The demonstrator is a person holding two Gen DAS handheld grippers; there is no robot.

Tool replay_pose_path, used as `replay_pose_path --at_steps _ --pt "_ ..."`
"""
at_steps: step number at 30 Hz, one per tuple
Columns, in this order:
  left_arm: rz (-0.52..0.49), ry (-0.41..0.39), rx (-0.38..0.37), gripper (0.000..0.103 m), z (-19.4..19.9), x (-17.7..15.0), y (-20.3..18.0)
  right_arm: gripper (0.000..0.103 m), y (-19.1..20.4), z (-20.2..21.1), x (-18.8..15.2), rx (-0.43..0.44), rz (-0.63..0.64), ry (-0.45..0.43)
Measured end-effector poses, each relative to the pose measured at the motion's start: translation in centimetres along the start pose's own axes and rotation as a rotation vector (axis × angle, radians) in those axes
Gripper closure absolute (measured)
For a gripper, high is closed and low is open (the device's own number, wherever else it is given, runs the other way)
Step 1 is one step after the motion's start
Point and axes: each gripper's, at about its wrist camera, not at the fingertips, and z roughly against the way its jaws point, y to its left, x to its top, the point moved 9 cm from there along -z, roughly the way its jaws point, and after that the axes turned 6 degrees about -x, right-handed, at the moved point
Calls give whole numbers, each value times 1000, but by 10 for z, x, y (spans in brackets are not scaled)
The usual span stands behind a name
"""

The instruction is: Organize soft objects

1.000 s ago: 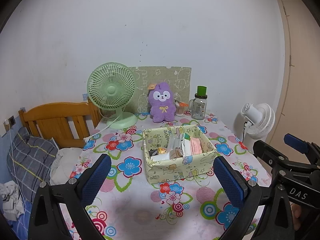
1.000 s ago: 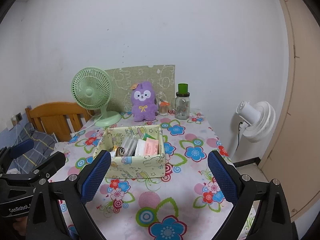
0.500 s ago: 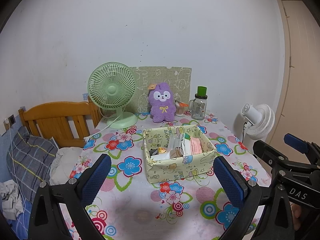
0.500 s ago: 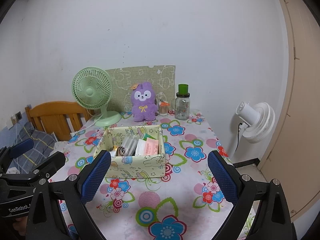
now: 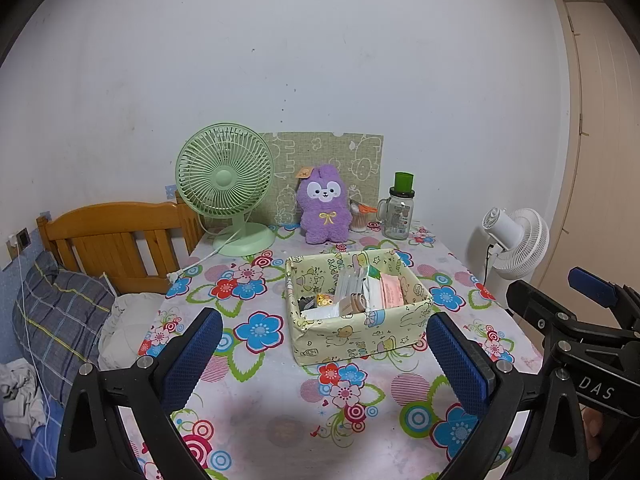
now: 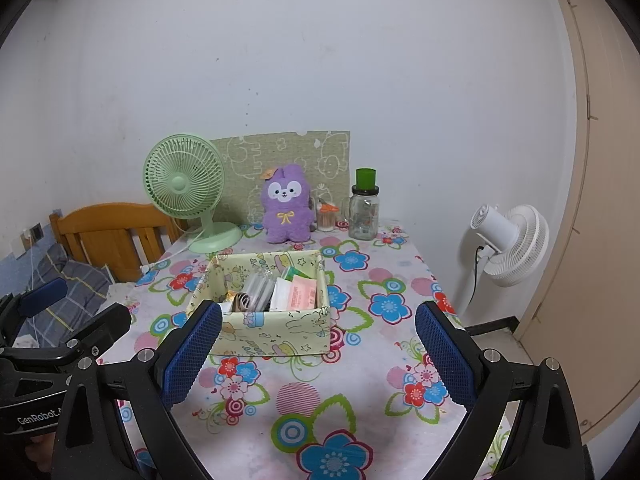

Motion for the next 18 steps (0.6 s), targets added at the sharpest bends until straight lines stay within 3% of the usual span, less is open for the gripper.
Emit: replay_pose_path --at_steps 18 --pt "1 -3 0 0 0 0 0 4 1 2 1 0 2 -2"
